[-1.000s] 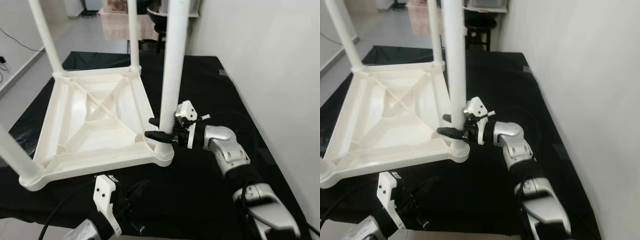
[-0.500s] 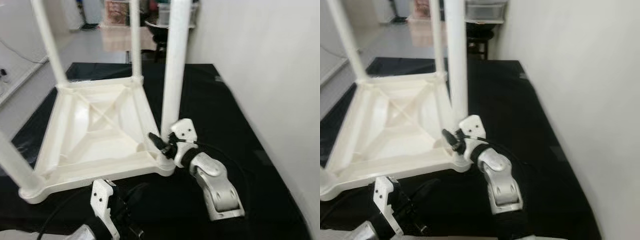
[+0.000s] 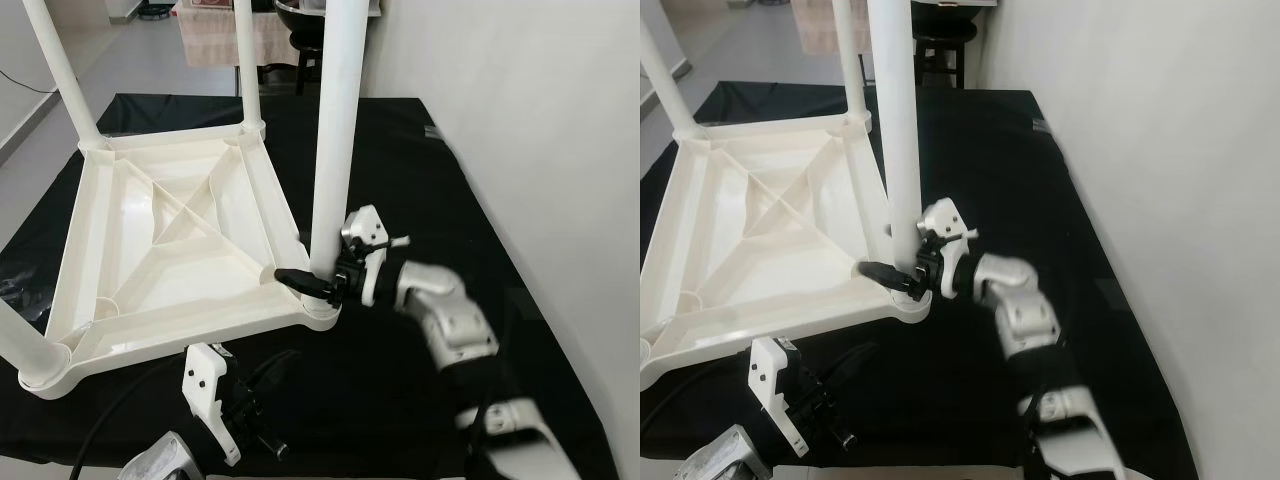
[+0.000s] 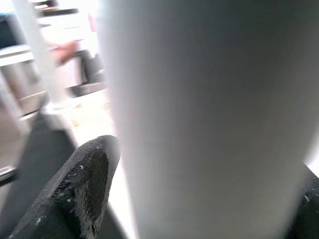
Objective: Building children table
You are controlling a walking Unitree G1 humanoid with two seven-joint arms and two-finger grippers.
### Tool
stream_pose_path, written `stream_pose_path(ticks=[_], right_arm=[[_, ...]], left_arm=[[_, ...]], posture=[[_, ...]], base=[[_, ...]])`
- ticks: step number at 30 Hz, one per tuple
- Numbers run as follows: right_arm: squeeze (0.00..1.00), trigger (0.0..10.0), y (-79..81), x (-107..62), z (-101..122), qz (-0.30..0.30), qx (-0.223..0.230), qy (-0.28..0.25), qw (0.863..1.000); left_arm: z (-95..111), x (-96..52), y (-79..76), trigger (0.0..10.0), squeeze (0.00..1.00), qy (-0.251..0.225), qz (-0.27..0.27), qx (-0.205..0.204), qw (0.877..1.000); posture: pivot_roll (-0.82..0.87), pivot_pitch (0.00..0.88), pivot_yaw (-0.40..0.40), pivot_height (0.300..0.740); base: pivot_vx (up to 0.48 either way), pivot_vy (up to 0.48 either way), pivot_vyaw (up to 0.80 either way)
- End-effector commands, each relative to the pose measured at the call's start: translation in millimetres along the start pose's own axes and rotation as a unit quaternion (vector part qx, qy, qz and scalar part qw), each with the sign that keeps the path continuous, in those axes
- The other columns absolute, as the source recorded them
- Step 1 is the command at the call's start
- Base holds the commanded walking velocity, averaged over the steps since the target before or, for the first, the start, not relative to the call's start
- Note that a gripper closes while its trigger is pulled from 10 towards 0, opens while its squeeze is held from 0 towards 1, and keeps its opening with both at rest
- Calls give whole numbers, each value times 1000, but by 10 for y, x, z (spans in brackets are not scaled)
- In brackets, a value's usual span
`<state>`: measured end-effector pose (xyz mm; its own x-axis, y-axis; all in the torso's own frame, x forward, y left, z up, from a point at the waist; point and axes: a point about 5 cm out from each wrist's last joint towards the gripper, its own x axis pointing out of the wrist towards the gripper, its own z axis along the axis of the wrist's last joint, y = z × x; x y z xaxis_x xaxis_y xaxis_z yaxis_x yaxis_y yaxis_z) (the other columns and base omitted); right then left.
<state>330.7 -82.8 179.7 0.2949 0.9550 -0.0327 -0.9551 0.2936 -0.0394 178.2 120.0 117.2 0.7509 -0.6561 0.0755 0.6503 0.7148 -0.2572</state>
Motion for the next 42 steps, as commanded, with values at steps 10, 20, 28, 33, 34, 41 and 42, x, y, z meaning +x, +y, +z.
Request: stream_pose_path(ticks=[10,20,28,33,34,41,42], right_arm=[[0,0,-208,97,111,109,24,20,994],[0,0,-313,-95,-26,78,59,7,995],[0,0,-222,-276,-323,-31,29,11,999],[0,0,376,-223,-787,-288,57,129,947],[0,0,440,-216,-764,-297,53,142,943],[0,0,517,-120,-776,-236,24,161,958],[0,2784,487,-124,-763,-243,26,159,957]], left_arm=[[-66,4,-3,10000,0,12,6,1,1000],[-50,16,-28,10000,0,8,8,2,1000],[-38,0,-50,10000,0,7,7,0,1000],[-20,-45,-20,10000,0,13,3,-5,1000],[-23,-49,-13,10000,0,15,0,-6,1000],[-34,-42,-6,10000,0,17,0,-5,1000],[-38,-41,-4,10000,0,16,2,-3,1000]], posture=[[114,45,-97,740],[109,52,-93,740],[108,68,-109,740],[45,78,-51,740],[45,78,-51,740],[78,64,-69,740],[86,57,-71,740]], base=[[0,0,0],[0,0,0],[0,0,0],[0,0,0],[0,0,0],[0,0,0],[0,0,0]])
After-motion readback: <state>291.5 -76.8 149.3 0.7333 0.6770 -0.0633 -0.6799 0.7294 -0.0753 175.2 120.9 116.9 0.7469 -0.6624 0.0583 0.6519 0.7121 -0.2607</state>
